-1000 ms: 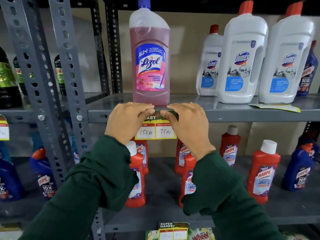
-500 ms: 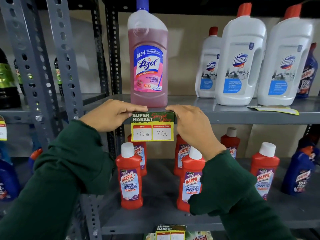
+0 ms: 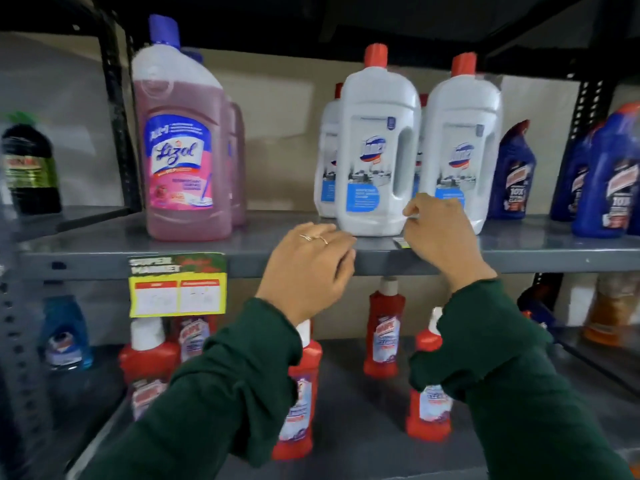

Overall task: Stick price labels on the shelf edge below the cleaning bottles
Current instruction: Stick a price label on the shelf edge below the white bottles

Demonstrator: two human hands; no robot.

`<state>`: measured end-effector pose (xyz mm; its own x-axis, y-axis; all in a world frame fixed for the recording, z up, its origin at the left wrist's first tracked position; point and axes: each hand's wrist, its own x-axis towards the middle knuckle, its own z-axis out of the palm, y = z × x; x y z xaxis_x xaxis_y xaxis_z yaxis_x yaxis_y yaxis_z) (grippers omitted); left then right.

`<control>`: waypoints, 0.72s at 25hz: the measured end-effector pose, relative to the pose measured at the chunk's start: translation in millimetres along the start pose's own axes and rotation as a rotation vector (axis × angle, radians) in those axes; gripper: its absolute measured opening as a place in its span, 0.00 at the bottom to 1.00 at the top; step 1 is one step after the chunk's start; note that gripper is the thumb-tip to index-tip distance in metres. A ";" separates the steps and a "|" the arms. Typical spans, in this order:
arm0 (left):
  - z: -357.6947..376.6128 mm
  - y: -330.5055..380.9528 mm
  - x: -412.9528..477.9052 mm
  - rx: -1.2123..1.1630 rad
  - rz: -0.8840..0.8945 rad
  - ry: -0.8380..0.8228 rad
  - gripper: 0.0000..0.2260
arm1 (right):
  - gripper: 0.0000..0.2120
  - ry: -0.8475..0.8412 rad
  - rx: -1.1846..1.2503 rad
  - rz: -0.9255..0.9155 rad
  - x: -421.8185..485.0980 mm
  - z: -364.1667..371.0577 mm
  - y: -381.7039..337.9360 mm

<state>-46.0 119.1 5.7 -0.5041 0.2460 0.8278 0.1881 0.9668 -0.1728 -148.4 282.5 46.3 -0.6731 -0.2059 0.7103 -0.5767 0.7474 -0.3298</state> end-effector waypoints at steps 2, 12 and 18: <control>25.2 26.7 15.4 0.061 -0.021 -0.011 0.14 | 0.10 -0.135 -0.198 -0.019 11.7 -6.2 21.5; 66.9 73.7 32.4 0.273 -0.345 0.114 0.16 | 0.06 0.016 0.218 -0.315 9.7 -7.8 61.5; 59.2 100.0 42.8 -0.226 -0.440 0.231 0.12 | 0.09 -0.115 0.663 -0.427 -19.1 -36.9 83.8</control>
<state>-98.6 230.4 -7.7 -0.3828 -0.2242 0.8962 0.1906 0.9301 0.3140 -166.7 372.4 28.1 -0.3550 -0.4807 0.8018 -0.9264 0.0656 -0.3708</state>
